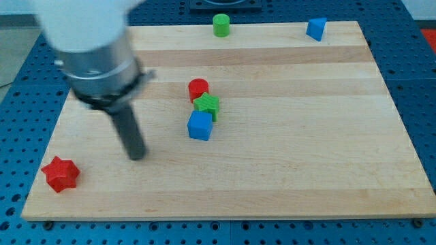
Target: Move your arm closer to the bottom left
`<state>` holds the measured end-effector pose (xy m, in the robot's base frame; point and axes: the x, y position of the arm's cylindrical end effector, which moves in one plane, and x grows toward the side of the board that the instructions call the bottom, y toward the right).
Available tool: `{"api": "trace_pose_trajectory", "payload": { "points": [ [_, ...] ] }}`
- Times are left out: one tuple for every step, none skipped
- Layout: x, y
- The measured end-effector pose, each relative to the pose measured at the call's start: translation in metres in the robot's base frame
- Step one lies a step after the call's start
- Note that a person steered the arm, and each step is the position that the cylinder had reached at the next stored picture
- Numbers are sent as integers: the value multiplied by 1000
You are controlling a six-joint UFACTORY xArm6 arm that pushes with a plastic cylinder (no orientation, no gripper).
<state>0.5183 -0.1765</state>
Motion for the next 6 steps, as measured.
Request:
{"api": "trace_pose_trajectory", "payload": {
  "points": [
    [-23,-97],
    [-23,-128],
    [-10,-128],
    [54,-126],
    [75,-93],
    [59,-29]
  ]
}}
